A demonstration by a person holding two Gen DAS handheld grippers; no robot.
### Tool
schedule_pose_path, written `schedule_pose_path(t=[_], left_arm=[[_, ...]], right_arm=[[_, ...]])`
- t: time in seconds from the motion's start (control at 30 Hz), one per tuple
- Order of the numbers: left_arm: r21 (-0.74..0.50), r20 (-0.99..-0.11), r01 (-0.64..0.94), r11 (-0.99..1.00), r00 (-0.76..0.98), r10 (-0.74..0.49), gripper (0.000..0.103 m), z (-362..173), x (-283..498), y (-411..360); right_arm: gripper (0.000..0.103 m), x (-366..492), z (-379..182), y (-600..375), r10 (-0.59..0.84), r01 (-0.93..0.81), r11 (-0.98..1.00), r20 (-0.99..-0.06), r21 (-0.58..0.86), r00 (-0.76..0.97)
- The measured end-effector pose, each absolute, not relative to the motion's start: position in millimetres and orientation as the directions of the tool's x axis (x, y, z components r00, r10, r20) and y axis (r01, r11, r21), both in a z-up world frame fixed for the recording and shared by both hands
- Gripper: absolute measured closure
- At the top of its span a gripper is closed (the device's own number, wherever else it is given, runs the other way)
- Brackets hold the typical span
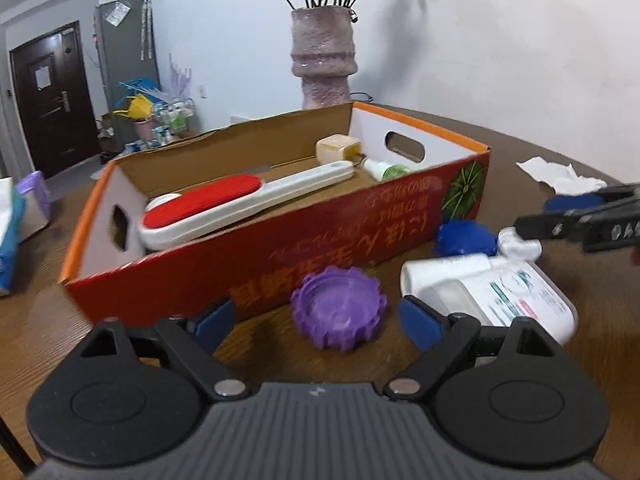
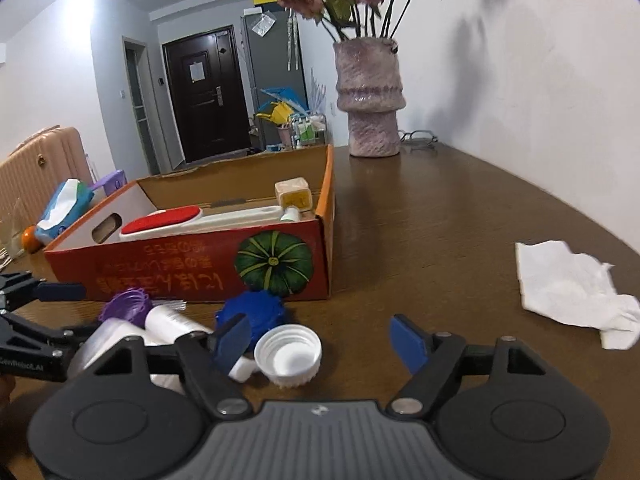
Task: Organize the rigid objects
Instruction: 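Grasp the purple screw cap with the left tool while the right grasps the white screw cap, then carry the purple and white caps into the box and open both tools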
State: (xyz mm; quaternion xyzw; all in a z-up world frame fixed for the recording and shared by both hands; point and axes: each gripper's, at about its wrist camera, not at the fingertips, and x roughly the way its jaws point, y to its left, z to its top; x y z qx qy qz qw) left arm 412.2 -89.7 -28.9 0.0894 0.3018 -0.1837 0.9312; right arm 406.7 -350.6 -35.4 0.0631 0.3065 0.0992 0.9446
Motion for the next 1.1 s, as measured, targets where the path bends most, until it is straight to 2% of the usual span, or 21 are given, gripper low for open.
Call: schedule_pose_path(t=[0.07,0.1,0.13,0.17,0.27,0.53,0.77,1.1], left_arm=[[0.025,-0.601,0.4,0.916,0.738,-0.306,0.021,-29.7,419.5,-91.0],[-0.004,-0.611,0.4,0.916,0.725,-0.319,0.032,-30.4,422.5,-90.8],[-0.028,-0.613,0.401,0.915,0.716,-0.333,0.042,-31.6,424.4,-90.2],[-0.053,-0.612,0.405,0.913,0.709,-0.35,0.047,-33.3,425.4,-89.7],[-0.062,-0.613,0.395,0.917,0.71,-0.347,0.048,-34.2,424.2,-88.3],[-0.021,-0.596,0.344,0.939,0.75,-0.288,0.048,-26.0,399.1,-85.9],[-0.05,-0.538,0.254,0.966,0.808,-0.24,0.048,-9.4,323.8,-69.5],[-0.1,-0.43,0.176,0.979,0.88,-0.202,0.048,29.3,211.8,-47.3]], right_arm=[[0.032,415.0,-41.9,-345.4,0.243,-0.165,0.969,-0.587,0.183,0.773],[0.034,416.8,-43.7,-343.2,0.253,-0.176,0.967,-0.594,0.185,0.764],[0.043,418.1,-45.4,-341.4,0.271,-0.192,0.962,-0.598,0.193,0.755],[0.049,416.3,-45.8,-340.3,0.293,-0.207,0.956,-0.594,0.21,0.749],[0.064,413.5,-44.1,-341.4,0.308,-0.206,0.95,-0.59,0.235,0.747],[0.064,392.3,-34.4,-348.8,0.247,-0.154,0.966,-0.57,0.207,0.783],[0.064,343.3,-7.0,-351.4,0.252,-0.159,0.963,-0.508,0.219,0.824],[0.064,257.6,13.2,-321.9,0.324,-0.237,0.942,-0.467,0.236,0.823]])
